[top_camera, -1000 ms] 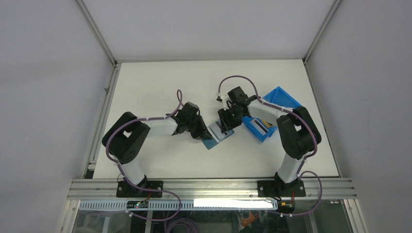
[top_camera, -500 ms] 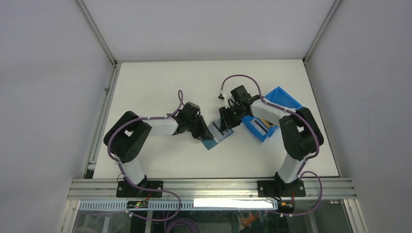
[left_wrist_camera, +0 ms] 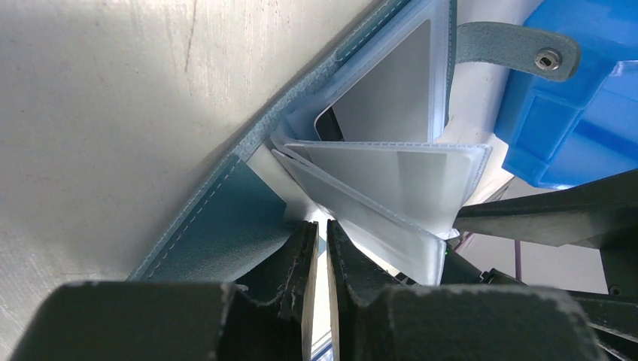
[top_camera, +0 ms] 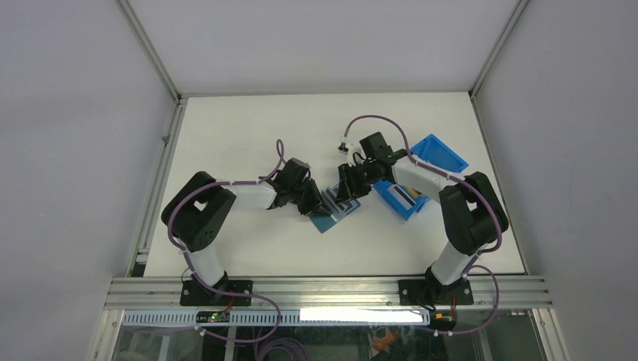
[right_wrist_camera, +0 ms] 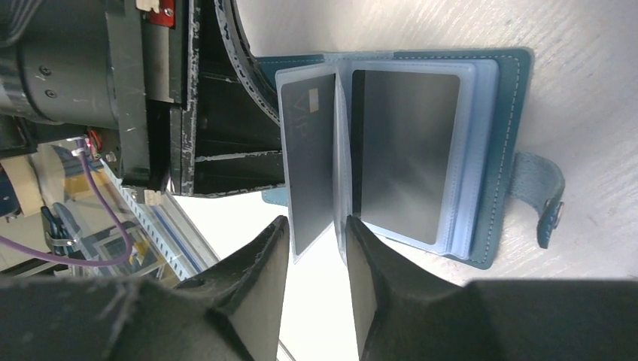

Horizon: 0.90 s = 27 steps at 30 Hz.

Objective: Put the credit cards into the card holder
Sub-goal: Turn over the card slot in the card holder.

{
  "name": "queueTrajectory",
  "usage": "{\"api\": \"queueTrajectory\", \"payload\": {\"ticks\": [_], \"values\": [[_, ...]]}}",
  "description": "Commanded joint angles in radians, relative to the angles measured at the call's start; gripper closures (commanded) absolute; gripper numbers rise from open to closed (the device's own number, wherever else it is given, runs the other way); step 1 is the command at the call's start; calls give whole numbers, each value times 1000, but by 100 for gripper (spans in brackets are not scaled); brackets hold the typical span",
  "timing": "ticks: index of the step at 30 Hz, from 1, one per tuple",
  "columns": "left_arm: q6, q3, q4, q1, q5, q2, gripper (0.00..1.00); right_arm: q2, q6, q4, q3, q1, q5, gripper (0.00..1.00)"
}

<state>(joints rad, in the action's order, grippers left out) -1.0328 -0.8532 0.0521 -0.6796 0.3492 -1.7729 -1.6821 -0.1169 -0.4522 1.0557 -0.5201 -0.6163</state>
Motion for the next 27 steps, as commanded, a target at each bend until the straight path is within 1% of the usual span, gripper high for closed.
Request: {"api": "queueTrajectory", "payload": {"ticks": [1, 7, 11, 14, 18, 23, 27], "values": [[-7, 15, -23, -5, -2, -3, 88, 11, -41, 52, 2, 0, -52, 63], [-20, 27, -42, -4, 1, 2, 88, 2, -65, 70, 0, 0, -85, 64], [-34, 43, -77, -2, 11, 19, 87, 2, -52, 58, 1, 1, -42, 64], [-45, 66, -110, 3, 24, 32, 86, 3, -59, 68, -5, 3, -60, 64], [-94, 124, -223, 21, 51, 50, 84, 1, -72, 80, -6, 2, -88, 68], [-164, 205, -394, 49, 73, 74, 82, -1, -89, 93, -9, 1, -106, 70], [-213, 258, -499, 66, 83, 90, 77, -4, -98, 97, -10, -4, -111, 71]]}}
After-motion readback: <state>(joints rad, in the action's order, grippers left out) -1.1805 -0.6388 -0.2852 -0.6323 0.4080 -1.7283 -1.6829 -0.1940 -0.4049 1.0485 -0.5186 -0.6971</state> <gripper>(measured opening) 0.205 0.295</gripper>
